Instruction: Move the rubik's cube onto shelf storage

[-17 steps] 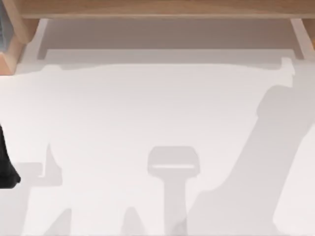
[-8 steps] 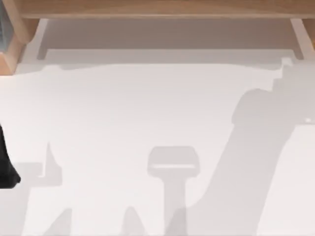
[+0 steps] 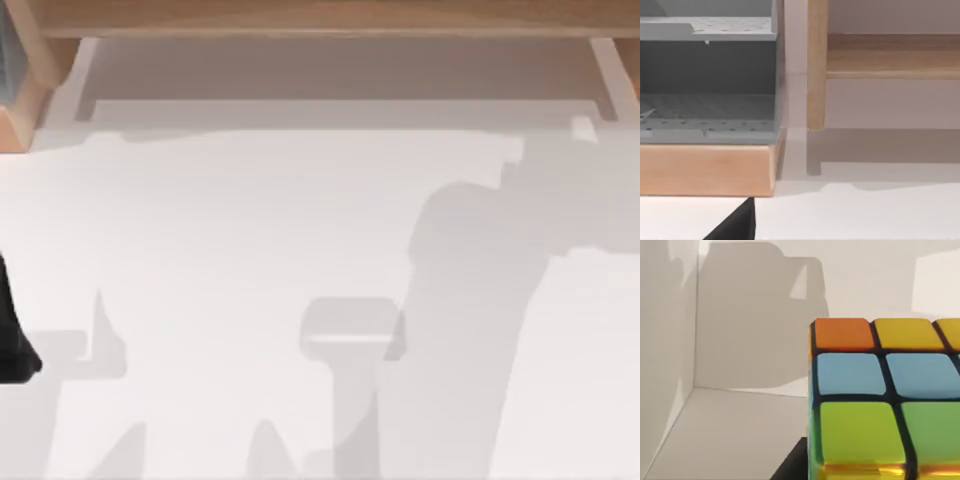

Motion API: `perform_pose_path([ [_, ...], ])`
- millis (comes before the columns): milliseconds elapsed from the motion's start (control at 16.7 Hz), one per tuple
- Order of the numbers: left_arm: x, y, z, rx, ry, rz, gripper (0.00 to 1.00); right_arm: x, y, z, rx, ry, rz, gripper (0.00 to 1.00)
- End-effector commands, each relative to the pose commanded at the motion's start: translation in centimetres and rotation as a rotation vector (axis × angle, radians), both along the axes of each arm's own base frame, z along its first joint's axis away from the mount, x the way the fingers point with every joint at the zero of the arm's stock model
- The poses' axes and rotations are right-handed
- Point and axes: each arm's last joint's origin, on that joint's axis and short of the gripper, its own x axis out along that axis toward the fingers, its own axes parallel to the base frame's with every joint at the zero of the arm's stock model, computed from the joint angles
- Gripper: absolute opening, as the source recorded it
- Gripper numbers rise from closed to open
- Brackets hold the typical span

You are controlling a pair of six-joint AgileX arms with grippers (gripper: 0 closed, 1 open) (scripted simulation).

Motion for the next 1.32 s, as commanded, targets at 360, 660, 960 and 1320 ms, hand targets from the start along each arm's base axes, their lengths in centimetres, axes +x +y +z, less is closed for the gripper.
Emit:
perform_pose_path([
  [360, 0.0, 0.0, 0.0, 0.000, 0.000, 0.000, 1.00, 2.2, -2.5, -3.5, 0.046, -0.133, -0.100, 0.00],
  [660, 0.0, 0.0, 0.0, 0.000, 0.000, 0.000, 1.00, 2.8, -2.5, -4.3, 0.059, -0.152, -0.110, 0.00],
  [960, 0.0, 0.0, 0.0, 0.000, 0.000, 0.000, 1.00, 1.9, -2.2, -3.1, 0.053, -0.134, -0.144, 0.00],
  [1320, 0.0, 0.0, 0.0, 0.000, 0.000, 0.000, 1.00, -0.8, 5.6, 4.8, 0.022, -0.303, -0.182, 0.00],
])
